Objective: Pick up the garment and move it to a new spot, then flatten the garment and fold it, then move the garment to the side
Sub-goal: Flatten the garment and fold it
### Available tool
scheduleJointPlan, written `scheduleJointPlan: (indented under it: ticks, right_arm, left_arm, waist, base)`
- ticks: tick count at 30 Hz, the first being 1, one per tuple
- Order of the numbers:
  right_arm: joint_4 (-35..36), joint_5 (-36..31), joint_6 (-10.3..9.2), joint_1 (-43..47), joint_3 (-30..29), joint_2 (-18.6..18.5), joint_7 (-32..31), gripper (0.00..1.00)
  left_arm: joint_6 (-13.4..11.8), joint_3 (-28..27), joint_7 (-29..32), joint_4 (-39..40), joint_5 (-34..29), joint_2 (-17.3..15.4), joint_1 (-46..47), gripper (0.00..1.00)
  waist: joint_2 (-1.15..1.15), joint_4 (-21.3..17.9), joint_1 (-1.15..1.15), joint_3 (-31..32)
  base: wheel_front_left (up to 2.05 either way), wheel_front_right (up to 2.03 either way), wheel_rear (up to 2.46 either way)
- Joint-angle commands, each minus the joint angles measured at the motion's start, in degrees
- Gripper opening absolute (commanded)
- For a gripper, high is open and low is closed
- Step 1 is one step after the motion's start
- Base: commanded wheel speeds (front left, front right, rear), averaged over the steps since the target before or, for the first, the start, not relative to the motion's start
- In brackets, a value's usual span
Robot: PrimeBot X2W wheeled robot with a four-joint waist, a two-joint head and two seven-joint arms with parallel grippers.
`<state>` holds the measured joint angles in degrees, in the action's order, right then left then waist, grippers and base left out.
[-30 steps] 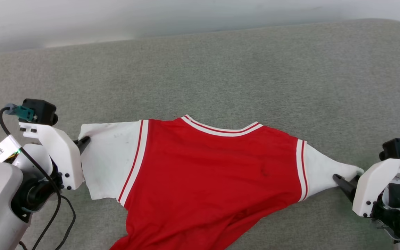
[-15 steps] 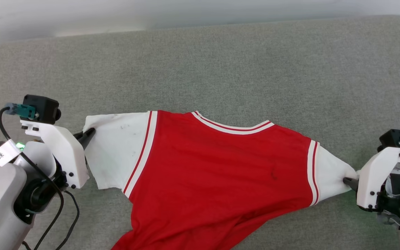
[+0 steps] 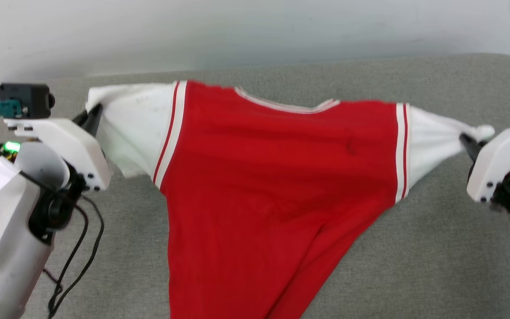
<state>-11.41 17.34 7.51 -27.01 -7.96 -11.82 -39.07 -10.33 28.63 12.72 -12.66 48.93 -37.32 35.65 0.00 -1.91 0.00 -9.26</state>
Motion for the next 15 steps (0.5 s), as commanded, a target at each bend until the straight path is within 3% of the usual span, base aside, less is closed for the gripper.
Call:
scheduleJointPlan:
  ticks: [1, 9, 15]
  right_arm:
    - [-0.54, -0.4, -0.04, -1.95, 0.26, -0.23, 0.77, 0.0]
    - [-6.28, -2.76, -0.04, -15.32, 1.31, -0.47, 9.06, 0.0]
    - [-11.82, -5.19, -0.04, -28.95, 0.87, -0.17, 15.39, 0.0]
  left_arm:
    - [-0.38, -0.41, -1.15, -0.92, -0.56, 0.69, 1.61, 0.0]
    - [0.36, -1.02, -8.03, -10.99, -4.0, 5.22, 13.28, 0.0]
    - [2.59, -2.46, -13.91, -17.53, -6.12, 6.75, 24.07, 0.0]
  waist:
    - [0.0, 0.09, 0.0, 0.74]
    - [0.0, -0.16, 0.0, 0.29]
    - [0.0, -0.25, 0.0, -3.63]
  base:
    - [0.0, 0.0, 0.0]
    - [0.0, 0.0, 0.0]
    - [0.0, 0.0, 0.0]
